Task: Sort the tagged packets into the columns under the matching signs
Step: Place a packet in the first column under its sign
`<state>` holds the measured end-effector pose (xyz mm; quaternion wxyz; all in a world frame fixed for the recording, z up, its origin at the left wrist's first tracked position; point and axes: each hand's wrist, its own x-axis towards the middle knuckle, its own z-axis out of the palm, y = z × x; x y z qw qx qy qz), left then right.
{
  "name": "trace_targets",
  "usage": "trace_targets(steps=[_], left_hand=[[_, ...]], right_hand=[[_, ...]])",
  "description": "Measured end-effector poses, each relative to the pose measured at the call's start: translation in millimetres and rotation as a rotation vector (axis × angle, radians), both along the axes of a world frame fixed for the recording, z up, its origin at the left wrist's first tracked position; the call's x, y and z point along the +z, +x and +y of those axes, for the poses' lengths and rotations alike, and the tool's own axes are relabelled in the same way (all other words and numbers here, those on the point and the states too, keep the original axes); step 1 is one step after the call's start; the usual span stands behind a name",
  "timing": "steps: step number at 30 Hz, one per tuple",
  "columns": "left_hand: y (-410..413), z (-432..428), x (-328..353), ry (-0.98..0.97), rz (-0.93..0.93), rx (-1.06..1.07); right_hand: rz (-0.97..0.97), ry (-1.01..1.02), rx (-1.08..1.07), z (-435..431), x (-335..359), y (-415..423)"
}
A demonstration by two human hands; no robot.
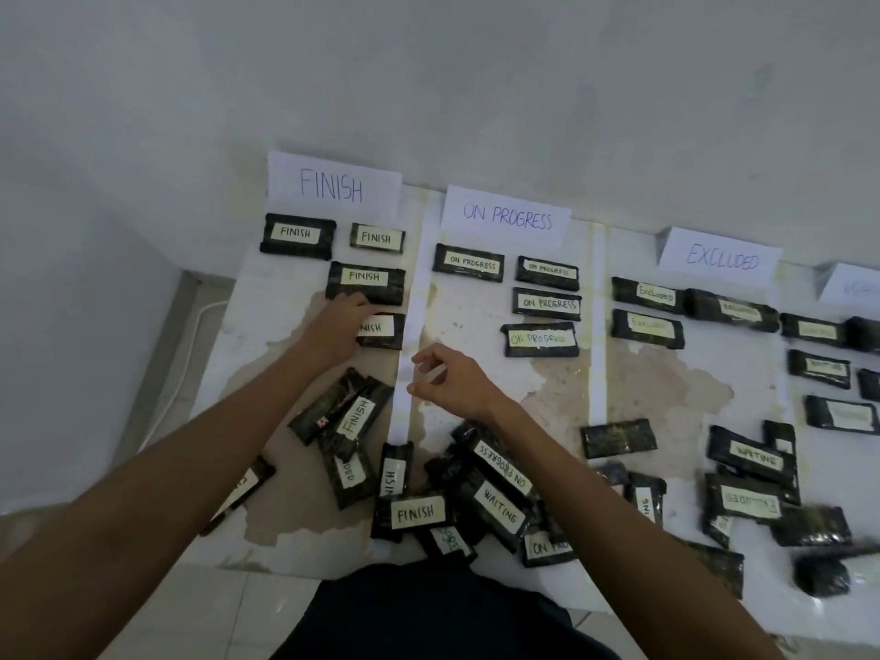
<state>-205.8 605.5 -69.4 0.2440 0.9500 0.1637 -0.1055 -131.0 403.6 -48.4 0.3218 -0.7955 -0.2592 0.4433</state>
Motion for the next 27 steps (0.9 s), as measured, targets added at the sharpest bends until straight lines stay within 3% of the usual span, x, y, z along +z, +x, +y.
trace_targets(steps=[9,16,23,27], left_hand=[[-17,6,-20,-0.059,-0.099,0.035],[-59,-28,-15,-0.147,-0.216,0.332],[-105,-67,-3,-0.275,-0.089,0.473],[-117,-80,5,-0.222,-0.046,0.39]], right_hand=[[-0.092,-0.032,0.101,29,-15,-25],[-0.34,-0.207,0.263,56,-28,-55],[0.098,-0.234,0.114,49,-19,-46],[0.26,-0.213,-0.031,32,1,-34]])
